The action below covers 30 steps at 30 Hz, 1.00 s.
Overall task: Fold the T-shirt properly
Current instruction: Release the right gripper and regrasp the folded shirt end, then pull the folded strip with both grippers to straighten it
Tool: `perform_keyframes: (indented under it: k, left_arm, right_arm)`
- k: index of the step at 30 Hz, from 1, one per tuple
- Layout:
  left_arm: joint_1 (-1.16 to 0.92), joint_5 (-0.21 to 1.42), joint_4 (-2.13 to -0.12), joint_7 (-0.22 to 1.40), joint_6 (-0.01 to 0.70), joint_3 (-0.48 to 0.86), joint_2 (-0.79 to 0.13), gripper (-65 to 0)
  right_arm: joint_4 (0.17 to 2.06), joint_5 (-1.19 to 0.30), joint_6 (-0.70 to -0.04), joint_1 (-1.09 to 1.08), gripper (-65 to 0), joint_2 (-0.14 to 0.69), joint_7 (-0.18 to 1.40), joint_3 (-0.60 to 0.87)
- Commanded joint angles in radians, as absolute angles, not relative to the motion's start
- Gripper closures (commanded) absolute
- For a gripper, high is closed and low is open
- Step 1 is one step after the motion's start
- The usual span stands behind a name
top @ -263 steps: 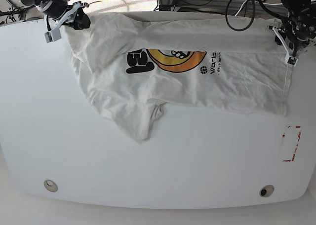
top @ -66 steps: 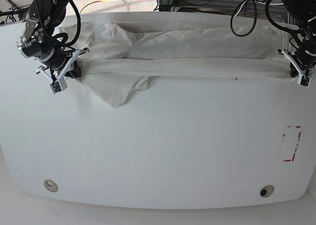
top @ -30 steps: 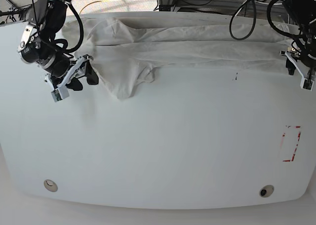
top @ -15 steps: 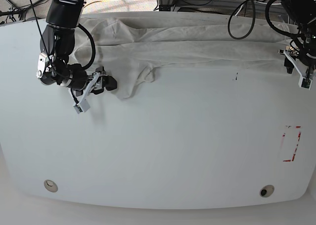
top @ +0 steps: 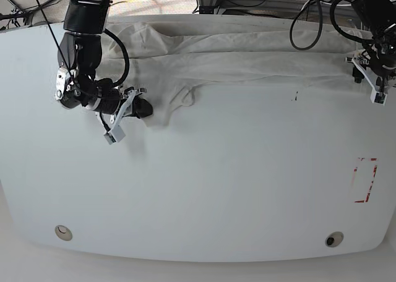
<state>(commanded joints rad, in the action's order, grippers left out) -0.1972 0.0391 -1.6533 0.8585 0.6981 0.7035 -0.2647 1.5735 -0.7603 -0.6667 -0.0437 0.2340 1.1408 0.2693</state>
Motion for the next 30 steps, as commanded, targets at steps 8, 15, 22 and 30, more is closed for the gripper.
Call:
perform_keyframes:
  k: [8, 15, 22, 30]
  left_arm:
    - [-0.202, 0.038, -1.646, 0.858, 0.698, 0.638, -0.266, -35.1]
    - [-0.203, 0.036, -1.646, 0.858, 0.698, 0.598, -0.266, -35.1]
    - [-0.202, 0.036, -1.620, 0.858, 0.698, 0.581, -0.269, -35.1]
    - [-0.197, 0.036, -1.549, 0.857, 0.698, 0.582, -0.294, -35.1]
  right_arm:
    - [1.813, -0.763, -0.668, 0.145, 0.0, 0.236, 1.147, 0.334]
    - [1.969, -0.869, -0.668, 0.308, 0.0, 0.236, 1.147, 0.338]
    - [1.971, -0.998, -0.664, 0.430, 0.0, 0.236, 1.147, 0.433]
    - [1.966, -0.990, -0.667, 0.513, 0.0, 0.243, 1.142, 0.456]
